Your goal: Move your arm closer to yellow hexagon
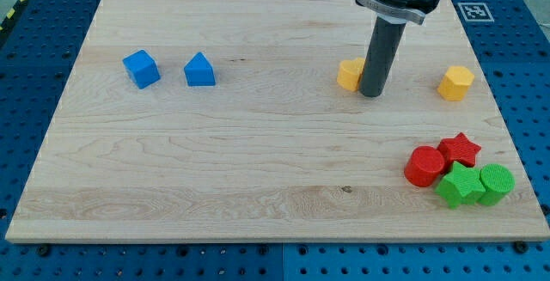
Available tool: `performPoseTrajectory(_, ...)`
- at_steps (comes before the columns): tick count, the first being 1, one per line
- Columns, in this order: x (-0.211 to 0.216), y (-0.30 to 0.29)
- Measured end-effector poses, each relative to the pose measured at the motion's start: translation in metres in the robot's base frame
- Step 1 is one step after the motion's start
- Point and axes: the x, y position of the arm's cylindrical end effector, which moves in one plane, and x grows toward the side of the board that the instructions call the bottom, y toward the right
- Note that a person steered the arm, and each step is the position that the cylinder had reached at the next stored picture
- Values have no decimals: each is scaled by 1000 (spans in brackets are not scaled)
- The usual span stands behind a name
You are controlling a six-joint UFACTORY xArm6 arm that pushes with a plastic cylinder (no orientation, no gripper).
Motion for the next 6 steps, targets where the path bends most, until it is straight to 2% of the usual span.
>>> performPoseTrajectory(1, 8, 13)
performPoseTrajectory(3, 28, 115)
performPoseTrajectory(4, 28, 138)
performPoseTrajectory(6, 28, 115)
